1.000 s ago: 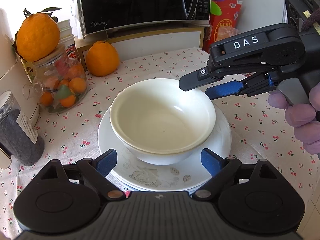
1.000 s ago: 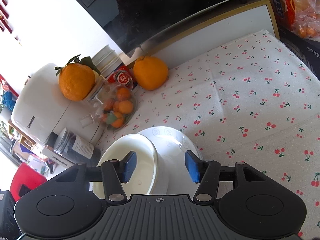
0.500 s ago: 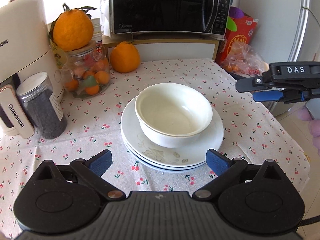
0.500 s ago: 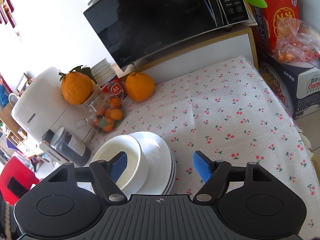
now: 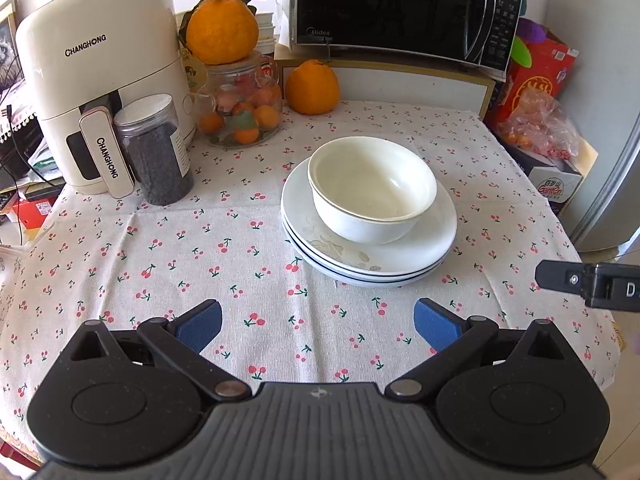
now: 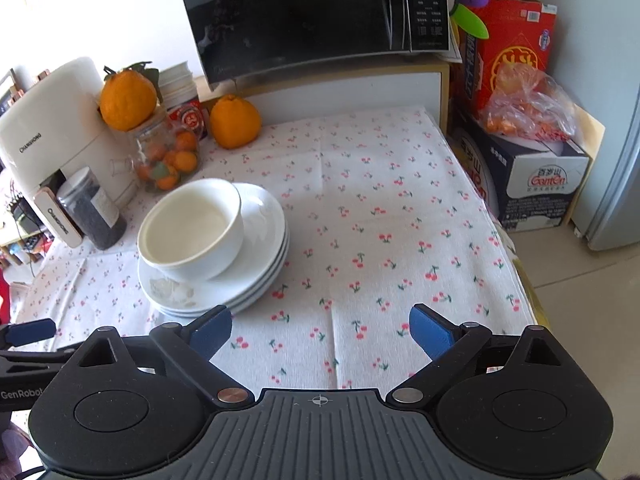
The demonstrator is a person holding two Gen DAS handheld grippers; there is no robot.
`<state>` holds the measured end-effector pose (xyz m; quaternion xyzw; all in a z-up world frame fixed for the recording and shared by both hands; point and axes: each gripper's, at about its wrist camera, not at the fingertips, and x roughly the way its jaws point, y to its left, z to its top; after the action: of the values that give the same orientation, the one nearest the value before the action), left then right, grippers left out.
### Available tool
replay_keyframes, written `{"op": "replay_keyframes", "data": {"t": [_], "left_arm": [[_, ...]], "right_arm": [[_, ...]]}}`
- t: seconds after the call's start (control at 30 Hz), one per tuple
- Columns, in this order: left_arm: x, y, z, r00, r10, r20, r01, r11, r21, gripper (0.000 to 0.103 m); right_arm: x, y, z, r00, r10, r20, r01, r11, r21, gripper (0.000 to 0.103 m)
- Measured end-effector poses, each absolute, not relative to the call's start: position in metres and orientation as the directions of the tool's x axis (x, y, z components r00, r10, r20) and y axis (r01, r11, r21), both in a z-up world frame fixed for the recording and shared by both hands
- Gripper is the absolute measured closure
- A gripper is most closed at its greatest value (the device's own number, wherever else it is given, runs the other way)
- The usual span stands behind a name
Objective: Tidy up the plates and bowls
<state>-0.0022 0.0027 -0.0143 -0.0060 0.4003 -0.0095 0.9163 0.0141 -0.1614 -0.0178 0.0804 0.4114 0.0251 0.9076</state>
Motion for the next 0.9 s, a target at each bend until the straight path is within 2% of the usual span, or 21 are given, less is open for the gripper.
{"op": "replay_keyframes", "data": {"t": [0.23,0.37,0.9], "left_arm": [[-0.01,-0.006,-0.018,0.667,0.046,-0.744,-0.027,0.999,0.038,0.0],[-0.011,-0.007,-0.02,0.641,0.048,-0.766,-0.033,0.999,0.035,0.0],[-0.014,-0.013,-0.02,0.638,0.064,-0.767,-0.023,0.998,0.064,0.0]], "right_arm": [[0.001,-0.15,-0.027,0.631,0.069,-0.773,0.03,0.993,0.113,0.005],[0.001,-0.148,-0.025,0.631,0.069,-0.773,0.04,0.992,0.121,0.005],[0.007,-0.142,-0.031,0.612,0.047,-0.789,0.051,0.994,0.099,0.005]]}}
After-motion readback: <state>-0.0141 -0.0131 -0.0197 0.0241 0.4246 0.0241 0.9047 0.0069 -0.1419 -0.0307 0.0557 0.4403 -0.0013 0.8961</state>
